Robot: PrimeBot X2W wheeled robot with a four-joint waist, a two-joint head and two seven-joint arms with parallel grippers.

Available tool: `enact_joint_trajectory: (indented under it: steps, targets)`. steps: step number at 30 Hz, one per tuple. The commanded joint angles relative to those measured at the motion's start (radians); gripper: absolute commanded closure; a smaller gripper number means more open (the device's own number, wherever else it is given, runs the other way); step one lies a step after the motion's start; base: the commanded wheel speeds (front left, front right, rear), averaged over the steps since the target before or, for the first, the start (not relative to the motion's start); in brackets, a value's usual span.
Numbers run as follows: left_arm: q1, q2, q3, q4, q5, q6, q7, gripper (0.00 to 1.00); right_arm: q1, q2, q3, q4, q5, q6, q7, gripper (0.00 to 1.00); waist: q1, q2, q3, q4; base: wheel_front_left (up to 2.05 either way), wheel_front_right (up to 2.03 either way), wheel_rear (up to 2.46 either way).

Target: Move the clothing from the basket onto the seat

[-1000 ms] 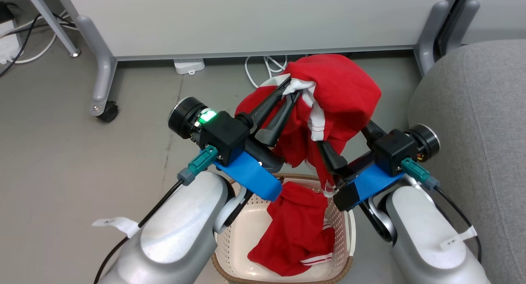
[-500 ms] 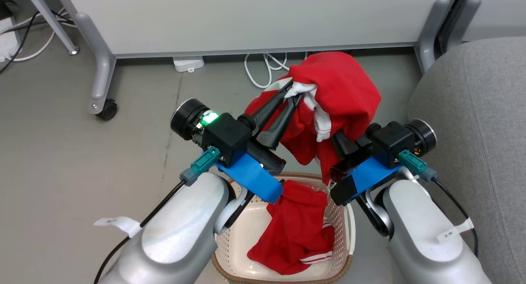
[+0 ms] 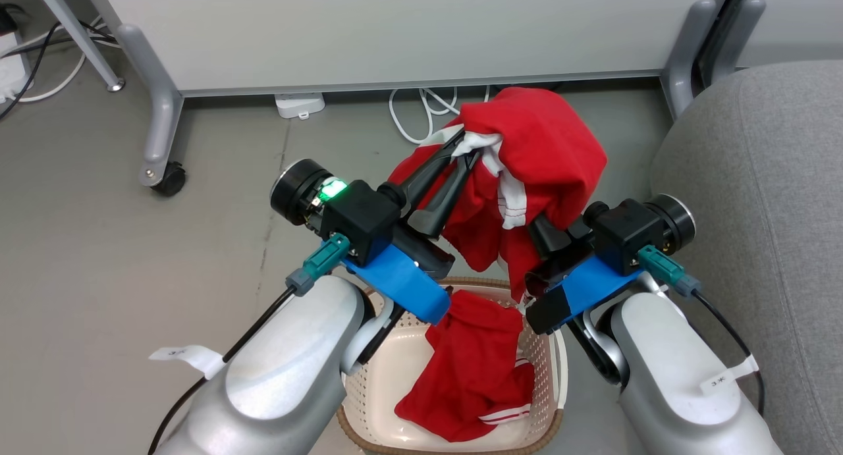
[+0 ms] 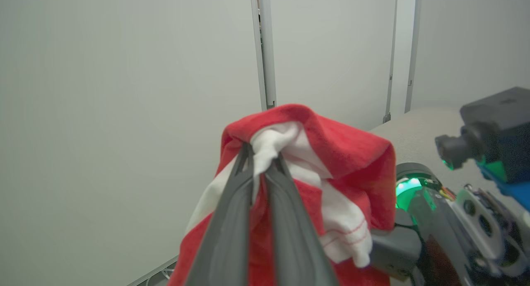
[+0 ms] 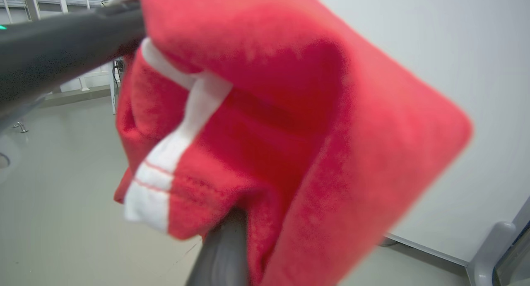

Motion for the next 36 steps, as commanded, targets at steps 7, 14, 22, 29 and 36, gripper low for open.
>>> enact_joint_trajectory:
  steps: [7,14,22,29,36]
  targets:
    - [-0.012,0.004,0.003,0.015,-0.005,0.018,-0.005,0.0,0.009,0.001,0.001,-0.012,0.01,0.0,0.0,1.0,-0.0001,0.0,0.002,0.0,0.0,0.0,0.0]
    - [0.01,0.017,-0.006,0.029,-0.006,0.024,-0.005,0.0,0.012,-0.007,-0.017,-0.019,0.021,0.0,0.0,1.0,-0.0001,0.0,0.005,0.0,0.0,0.0,0.0]
    - [0.039,0.04,-0.012,0.023,-0.005,0.034,-0.008,0.0,0.029,-0.026,-0.089,-0.044,0.022,0.0,0.0,1.0,-0.0001,0.0,0.013,-0.003,0.0,0.0,0.0]
    - [0.048,0.055,-0.017,0.008,-0.005,0.044,-0.004,0.0,0.057,-0.04,-0.162,-0.072,0.013,0.0,0.0,1.0,-0.0001,0.0,0.028,-0.025,0.0,0.0,0.0]
    - [0.044,0.068,-0.019,-0.007,-0.004,0.051,0.0,0.0,0.087,-0.033,-0.226,-0.114,0.007,0.0,0.0,1.0,-0.0001,0.0,0.05,-0.079,0.0,0.0,0.0]
